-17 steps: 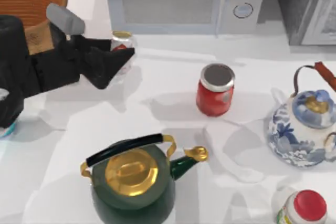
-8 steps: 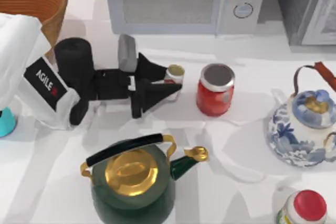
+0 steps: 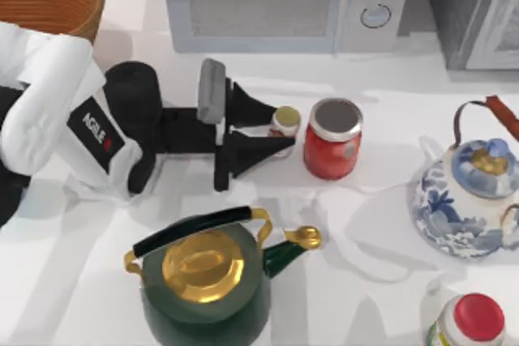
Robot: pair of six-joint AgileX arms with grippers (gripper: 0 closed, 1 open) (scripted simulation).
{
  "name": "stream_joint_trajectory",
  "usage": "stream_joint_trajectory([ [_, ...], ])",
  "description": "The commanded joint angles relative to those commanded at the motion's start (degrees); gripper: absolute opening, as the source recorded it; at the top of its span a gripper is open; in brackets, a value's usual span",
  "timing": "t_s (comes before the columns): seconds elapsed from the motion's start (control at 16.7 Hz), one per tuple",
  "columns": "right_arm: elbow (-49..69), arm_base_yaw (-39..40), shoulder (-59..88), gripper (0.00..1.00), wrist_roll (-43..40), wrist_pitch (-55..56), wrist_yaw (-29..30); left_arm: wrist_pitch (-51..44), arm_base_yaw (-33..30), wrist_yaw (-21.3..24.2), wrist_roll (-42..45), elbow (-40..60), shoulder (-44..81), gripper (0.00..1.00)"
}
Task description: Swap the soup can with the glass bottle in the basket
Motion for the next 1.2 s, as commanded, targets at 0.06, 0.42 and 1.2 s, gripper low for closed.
stream_joint_trajectory([
  [0.06, 0.0, 0.0, 0.0, 1.0, 0.0, 0.0, 0.0, 0.0, 0.0, 0.0, 0.0, 0.0, 0.0, 0.0],
  [0.42, 0.0, 0.0, 0.0, 1.0, 0.0, 0.0, 0.0, 0.0, 0.0, 0.0, 0.0, 0.0, 0.0, 0.38],
  [1.2, 0.0, 0.0, 0.0, 1.0, 0.0, 0.0, 0.0, 0.0, 0.0, 0.0, 0.0, 0.0, 0.0, 1.0],
])
